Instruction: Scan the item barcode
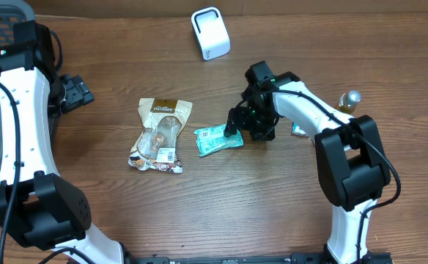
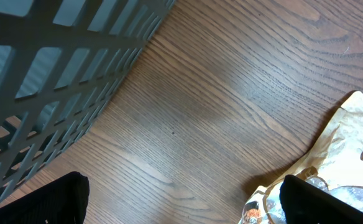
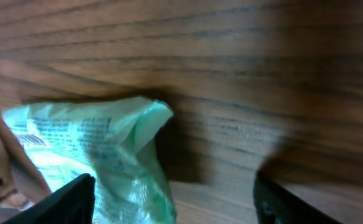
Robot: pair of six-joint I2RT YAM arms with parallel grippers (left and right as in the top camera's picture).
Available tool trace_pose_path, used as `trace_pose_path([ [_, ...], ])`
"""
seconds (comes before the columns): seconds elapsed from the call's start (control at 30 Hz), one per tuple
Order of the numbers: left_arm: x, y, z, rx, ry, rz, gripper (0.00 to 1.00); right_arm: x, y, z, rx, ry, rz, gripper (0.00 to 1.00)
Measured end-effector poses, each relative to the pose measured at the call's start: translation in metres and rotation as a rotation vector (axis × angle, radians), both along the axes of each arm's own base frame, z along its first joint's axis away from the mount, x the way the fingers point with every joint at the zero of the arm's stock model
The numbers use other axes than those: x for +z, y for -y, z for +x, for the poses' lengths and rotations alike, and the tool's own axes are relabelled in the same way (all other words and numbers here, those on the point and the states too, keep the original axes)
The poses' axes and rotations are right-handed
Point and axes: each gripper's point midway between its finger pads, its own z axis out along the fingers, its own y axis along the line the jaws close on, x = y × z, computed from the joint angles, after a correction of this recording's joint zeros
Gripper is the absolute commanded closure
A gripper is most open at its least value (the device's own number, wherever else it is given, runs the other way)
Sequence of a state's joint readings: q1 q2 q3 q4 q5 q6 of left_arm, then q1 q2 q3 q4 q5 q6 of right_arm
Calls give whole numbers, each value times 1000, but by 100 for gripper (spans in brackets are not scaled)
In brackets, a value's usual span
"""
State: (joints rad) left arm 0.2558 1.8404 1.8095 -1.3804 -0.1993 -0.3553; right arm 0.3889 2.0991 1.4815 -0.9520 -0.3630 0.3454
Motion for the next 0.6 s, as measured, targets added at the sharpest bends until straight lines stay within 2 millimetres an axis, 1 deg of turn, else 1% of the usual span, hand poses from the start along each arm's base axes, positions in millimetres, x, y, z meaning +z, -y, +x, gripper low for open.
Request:
trace_pose_path([
  [0.27,0,0,0,0,0,0,0,-2,-13,5,4,28,82,32],
  [0.37,0,0,0,0,0,0,0,-2,-16,4,5,32,106,37],
  [0.6,0,0,0,0,-1,0,1,-5,-17,2,5,27,120,59],
])
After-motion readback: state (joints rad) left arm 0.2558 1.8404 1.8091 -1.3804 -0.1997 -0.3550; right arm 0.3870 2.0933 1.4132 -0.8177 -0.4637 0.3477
